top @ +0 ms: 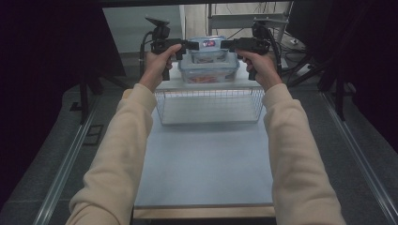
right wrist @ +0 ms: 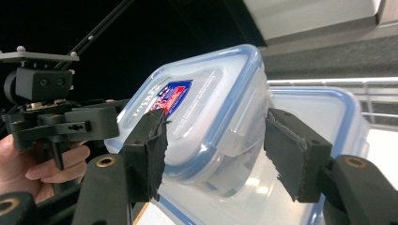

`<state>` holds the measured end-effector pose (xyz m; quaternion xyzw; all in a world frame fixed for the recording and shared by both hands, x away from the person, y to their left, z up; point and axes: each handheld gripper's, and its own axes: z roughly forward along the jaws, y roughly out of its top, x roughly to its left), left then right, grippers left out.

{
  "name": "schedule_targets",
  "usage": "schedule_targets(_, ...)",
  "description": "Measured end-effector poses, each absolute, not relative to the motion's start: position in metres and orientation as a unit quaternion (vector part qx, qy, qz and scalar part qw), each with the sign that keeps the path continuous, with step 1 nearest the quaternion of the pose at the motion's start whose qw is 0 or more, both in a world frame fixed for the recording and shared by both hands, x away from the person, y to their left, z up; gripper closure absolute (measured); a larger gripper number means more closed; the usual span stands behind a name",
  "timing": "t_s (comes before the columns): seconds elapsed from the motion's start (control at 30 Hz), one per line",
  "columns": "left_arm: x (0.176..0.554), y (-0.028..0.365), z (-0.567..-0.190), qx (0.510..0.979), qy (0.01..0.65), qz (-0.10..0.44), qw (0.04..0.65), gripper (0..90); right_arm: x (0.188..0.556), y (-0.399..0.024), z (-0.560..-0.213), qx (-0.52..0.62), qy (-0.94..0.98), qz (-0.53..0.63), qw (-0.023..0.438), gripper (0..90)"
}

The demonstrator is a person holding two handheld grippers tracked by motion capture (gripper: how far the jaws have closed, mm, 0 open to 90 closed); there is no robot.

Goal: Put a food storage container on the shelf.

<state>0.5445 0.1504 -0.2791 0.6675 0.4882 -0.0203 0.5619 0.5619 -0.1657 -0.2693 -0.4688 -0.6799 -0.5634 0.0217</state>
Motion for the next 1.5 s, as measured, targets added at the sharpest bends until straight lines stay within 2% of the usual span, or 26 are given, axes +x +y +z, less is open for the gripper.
schedule_targets(0.27,0.527,0.157,-0.273,0.686,0.471,0.009,0.555,17.8,0.544,-0.177,-0.26,-0.445,-0.689,-0.572,-0.01,37.2)
schedule_targets(0.5,0.496,0.162,-0.271,0.704,0.45,0.047,0.548,19.0,0.516,-0.183,-0.257,-0.419,-0.713,-0.561,-0.04,35.7)
schedule_targets(0.77,0.461,0.171,-0.278,0.715,0.437,0.067,0.542,18.9,0.482,-0.197,-0.261,-0.396,-0.735,-0.545,-0.068,32.6)
schedule_targets(0.87,0.452,0.173,-0.281,0.716,0.432,0.07,0.544,19.0,0.47,-0.201,-0.267,-0.39,-0.742,-0.541,-0.073,31.8)
schedule_targets(1.07,0.409,0.178,-0.303,0.738,0.409,0.096,0.528,19.1,0.44,-0.211,-0.287,-0.369,-0.756,-0.532,-0.091,30.8)
schedule_targets(1.5,0.346,0.184,-0.361,0.746,0.38,0.074,0.542,19.4,0.383,-0.23,-0.343,-0.334,-0.78,-0.521,-0.094,29.0)
